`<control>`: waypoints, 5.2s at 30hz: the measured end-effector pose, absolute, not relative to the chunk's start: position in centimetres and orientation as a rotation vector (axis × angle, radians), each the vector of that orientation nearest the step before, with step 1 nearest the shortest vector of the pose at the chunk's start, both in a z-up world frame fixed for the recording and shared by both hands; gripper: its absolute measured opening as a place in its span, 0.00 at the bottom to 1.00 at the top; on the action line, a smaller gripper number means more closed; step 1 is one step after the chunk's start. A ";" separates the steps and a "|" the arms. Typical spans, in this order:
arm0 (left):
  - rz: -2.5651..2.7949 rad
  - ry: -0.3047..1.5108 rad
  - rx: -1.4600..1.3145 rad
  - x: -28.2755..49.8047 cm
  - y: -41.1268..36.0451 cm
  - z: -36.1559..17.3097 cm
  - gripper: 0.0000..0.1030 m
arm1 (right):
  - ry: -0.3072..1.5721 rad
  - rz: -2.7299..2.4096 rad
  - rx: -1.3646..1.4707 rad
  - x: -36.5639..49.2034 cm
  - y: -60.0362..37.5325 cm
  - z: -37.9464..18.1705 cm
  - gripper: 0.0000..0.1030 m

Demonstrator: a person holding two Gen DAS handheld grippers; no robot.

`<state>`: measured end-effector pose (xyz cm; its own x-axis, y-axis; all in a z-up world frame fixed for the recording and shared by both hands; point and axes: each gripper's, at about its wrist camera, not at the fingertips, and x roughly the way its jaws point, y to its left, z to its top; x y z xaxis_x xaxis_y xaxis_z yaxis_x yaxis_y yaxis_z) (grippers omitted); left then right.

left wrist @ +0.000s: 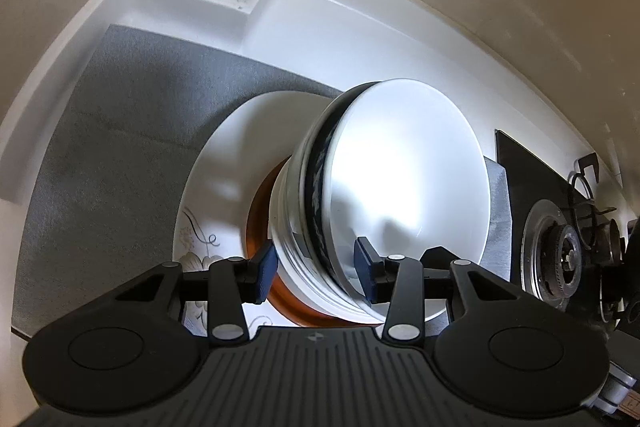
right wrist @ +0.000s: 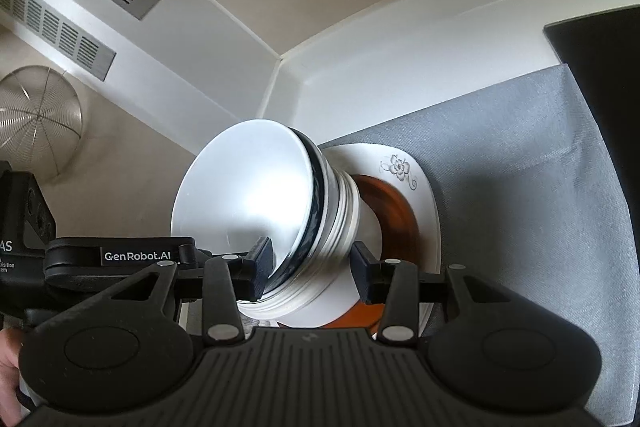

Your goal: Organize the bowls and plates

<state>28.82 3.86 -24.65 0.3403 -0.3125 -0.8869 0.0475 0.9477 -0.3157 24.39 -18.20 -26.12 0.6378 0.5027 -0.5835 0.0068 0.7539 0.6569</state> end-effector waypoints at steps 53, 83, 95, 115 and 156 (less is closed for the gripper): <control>-0.251 1.093 -0.258 30.8 5.5 -23.1 0.17 | 0.706 0.398 0.251 27.2 -17.6 -20.5 0.06; 0.013 0.846 0.008 -1.4 -5.5 0.2 0.99 | 0.794 0.148 0.092 -0.9 -19.6 -2.3 1.00; 0.076 0.872 0.047 -1.9 -7.0 0.3 0.99 | 0.841 0.166 0.097 -1.0 -20.6 -2.5 1.00; 0.079 0.876 0.067 -2.1 -7.4 0.3 0.99 | 0.848 0.168 0.115 -1.3 -21.1 -2.8 1.00; 0.072 0.891 0.082 -2.8 -8.5 0.1 1.00 | 0.862 0.162 0.135 -2.4 -22.8 -3.4 1.00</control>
